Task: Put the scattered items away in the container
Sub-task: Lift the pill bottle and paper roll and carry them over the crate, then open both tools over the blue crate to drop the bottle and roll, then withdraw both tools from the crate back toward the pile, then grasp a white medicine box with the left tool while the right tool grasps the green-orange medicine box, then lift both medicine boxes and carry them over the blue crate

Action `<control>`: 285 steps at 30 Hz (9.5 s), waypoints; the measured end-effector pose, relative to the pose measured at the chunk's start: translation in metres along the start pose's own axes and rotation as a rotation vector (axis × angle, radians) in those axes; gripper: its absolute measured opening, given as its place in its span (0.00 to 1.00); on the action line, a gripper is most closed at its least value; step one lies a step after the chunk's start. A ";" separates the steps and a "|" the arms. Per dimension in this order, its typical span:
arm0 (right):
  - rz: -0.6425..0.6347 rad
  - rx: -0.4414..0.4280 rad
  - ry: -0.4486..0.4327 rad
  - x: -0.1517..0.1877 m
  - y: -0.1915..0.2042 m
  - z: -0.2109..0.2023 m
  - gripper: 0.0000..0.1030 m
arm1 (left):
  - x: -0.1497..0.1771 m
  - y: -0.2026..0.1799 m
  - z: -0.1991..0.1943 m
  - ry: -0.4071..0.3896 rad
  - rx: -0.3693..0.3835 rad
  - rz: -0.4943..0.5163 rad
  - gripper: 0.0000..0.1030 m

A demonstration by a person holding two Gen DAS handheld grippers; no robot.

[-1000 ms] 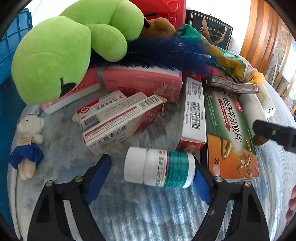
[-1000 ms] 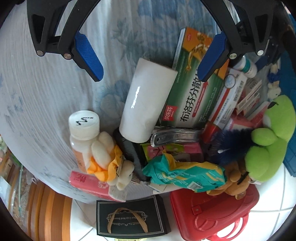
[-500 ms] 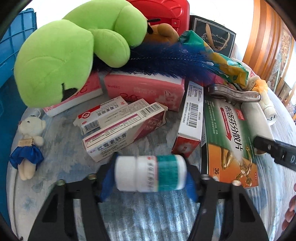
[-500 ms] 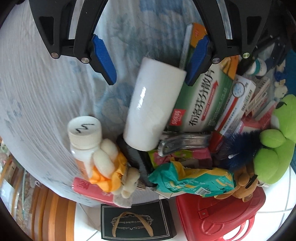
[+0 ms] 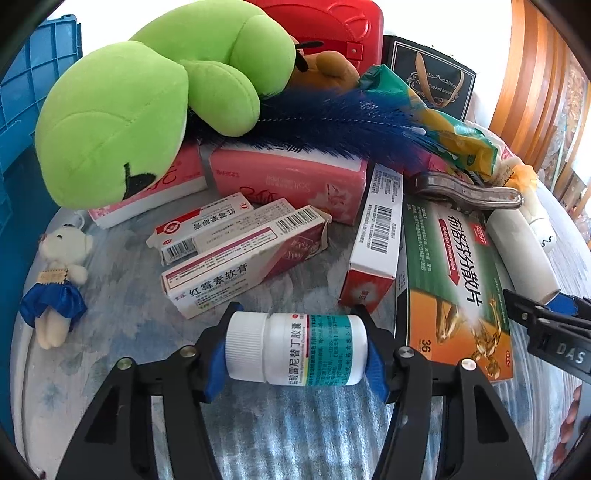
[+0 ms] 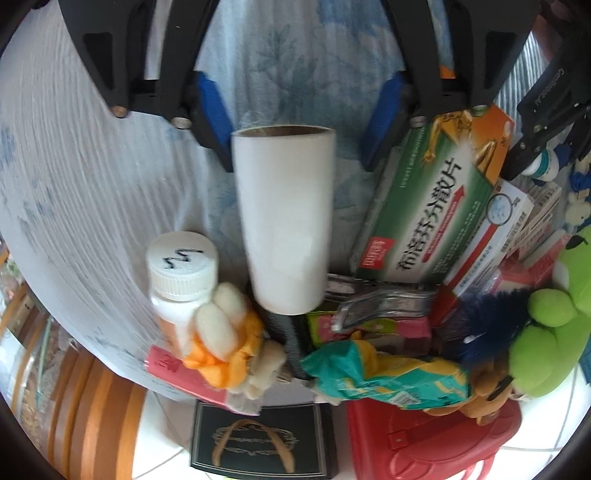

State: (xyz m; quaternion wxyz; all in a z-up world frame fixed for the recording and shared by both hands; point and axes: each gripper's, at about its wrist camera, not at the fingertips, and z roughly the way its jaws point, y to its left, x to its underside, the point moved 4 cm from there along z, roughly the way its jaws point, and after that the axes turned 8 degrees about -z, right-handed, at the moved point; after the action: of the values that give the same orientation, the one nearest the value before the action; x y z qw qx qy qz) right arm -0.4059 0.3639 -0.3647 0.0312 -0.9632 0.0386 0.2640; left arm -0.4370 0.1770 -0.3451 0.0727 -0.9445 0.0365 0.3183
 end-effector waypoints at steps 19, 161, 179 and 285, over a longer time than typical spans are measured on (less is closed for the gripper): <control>-0.106 -0.098 -0.230 0.009 0.018 -0.159 0.43 | -0.010 -0.023 -0.161 -0.230 -0.004 -0.022 0.57; 0.219 0.024 -0.106 0.036 0.068 -0.069 1.00 | -0.022 0.054 -0.018 -0.040 0.053 0.121 0.83; 0.164 0.166 -0.022 0.038 0.067 -0.015 1.00 | -0.021 0.015 0.004 0.042 0.150 0.204 0.36; -0.482 -0.434 -0.808 -0.066 0.482 -0.461 0.85 | -0.058 0.366 -0.459 -0.521 -0.303 -0.314 0.17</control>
State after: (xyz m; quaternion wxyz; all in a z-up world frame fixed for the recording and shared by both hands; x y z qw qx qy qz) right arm -0.2728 -0.1490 0.0461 -0.0970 -0.7503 -0.2553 0.6021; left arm -0.2515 -0.2566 0.0097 -0.0134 -0.8256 -0.1770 0.5356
